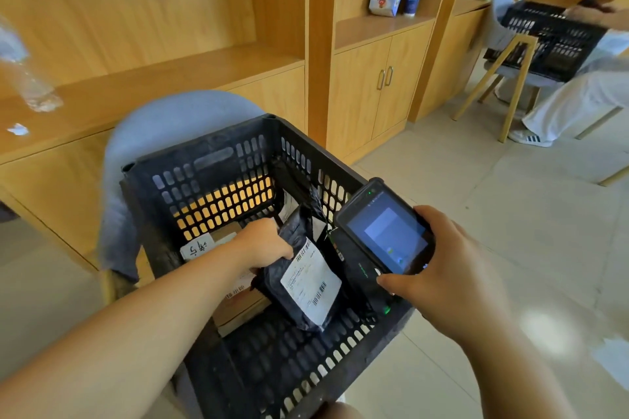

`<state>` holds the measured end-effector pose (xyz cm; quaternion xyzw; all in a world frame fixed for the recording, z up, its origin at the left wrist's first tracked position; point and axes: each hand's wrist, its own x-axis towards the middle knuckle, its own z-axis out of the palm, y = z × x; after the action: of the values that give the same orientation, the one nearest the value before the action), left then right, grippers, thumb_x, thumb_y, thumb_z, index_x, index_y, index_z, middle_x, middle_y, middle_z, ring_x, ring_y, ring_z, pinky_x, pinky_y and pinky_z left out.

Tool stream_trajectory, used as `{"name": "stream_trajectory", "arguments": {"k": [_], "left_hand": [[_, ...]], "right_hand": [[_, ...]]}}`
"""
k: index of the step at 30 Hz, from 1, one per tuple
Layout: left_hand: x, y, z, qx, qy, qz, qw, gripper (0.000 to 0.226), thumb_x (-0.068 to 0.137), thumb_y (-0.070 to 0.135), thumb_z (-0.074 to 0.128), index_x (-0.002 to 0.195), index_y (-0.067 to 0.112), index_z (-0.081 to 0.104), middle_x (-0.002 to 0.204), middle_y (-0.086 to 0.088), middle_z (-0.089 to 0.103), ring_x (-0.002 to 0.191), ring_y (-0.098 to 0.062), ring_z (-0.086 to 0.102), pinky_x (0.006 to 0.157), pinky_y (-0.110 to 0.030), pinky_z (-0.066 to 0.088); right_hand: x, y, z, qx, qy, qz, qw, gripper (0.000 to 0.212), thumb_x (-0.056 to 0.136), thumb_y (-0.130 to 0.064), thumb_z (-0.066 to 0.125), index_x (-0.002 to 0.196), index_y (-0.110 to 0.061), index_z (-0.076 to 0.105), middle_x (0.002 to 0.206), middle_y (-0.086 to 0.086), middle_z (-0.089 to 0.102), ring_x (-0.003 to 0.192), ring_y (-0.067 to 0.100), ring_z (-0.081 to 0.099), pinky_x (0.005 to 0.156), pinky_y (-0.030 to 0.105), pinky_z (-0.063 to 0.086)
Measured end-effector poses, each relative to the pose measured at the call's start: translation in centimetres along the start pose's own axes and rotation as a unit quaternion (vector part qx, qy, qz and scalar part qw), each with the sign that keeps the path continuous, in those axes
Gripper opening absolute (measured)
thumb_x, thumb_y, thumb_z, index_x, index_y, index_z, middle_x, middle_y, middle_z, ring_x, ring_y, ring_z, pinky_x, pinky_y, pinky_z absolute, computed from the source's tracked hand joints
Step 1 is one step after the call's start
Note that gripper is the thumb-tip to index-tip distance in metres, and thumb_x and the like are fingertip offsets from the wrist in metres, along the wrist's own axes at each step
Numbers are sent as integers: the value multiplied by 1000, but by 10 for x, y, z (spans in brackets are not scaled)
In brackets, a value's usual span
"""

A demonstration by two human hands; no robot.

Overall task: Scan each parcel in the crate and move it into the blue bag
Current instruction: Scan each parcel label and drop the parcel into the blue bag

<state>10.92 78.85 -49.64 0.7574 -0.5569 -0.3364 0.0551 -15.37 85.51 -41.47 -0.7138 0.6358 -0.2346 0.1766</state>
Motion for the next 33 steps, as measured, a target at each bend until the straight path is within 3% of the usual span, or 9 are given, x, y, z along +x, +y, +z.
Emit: {"name": "stream_trajectory", "arguments": {"k": [2,5,9,12,15,17,23,30,33], "left_hand": [[-17,-8,-13,-22,51,2,998,25,76,26,70,81,9,54,79,-8,57,68,-21,54,59,-31,42],[-42,-24,-30,-106,124,4,987,24,79,27,70,94,12,61,93,-4,67,79,-19,64,68,-32,54],[-74,-45,-43,-208,233,45,949,28,81,28,72,108,23,64,108,2,67,89,-14,60,73,-27,46],[-97,-59,-48,-251,288,58,922,31,79,34,73,108,32,62,106,9,67,92,-12,62,79,-33,53],[-118,-68,-49,-272,330,71,901,28,79,33,74,102,37,60,94,18,64,86,-6,61,67,-25,49],[-129,-71,-49,-300,351,84,883,28,79,26,75,103,32,62,93,16,65,85,-5,61,64,-21,46],[-154,-74,-53,-342,375,103,855,26,80,19,75,98,32,61,89,17,65,86,-10,63,72,-31,51],[-167,-72,-53,-360,387,108,842,25,80,21,75,97,32,61,87,21,65,84,-1,63,63,-23,49],[-172,-73,-53,-362,395,100,839,24,80,23,75,100,28,62,88,19,66,84,-2,63,62,-23,49]], "right_hand": [[-8,-4,-2,-2,-3,3,1000,91,53,-47,79,131,-33,36,110,-11,52,90,18,53,80,43,48],[-20,-10,-5,-6,-3,1,1000,92,52,-48,79,132,-33,35,109,-10,52,87,19,54,75,43,51],[-35,-21,-8,-30,-17,-3,999,94,53,-51,77,133,-34,31,109,-10,52,81,20,56,69,43,54],[-44,-31,-11,-73,-22,-13,997,93,52,-52,75,133,-33,32,103,-10,51,80,17,54,70,39,52],[-52,-41,-13,-101,-35,-16,994,94,52,-53,74,133,-31,33,96,-12,45,76,15,53,66,34,51],[-55,-47,-15,-115,-47,-11,992,94,53,-52,72,135,-31,31,98,-12,46,73,15,54,64,33,51],[-62,-58,-20,-135,-72,-15,988,95,54,-51,73,135,-27,30,93,-9,42,81,17,53,69,35,52],[-69,-63,-23,-139,-59,-25,988,86,54,-50,73,128,-27,35,92,-9,45,79,16,51,65,30,46],[-70,-63,-22,-134,-46,-29,989,91,56,-51,72,134,-26,31,102,-7,51,81,17,50,65,29,44]]}}
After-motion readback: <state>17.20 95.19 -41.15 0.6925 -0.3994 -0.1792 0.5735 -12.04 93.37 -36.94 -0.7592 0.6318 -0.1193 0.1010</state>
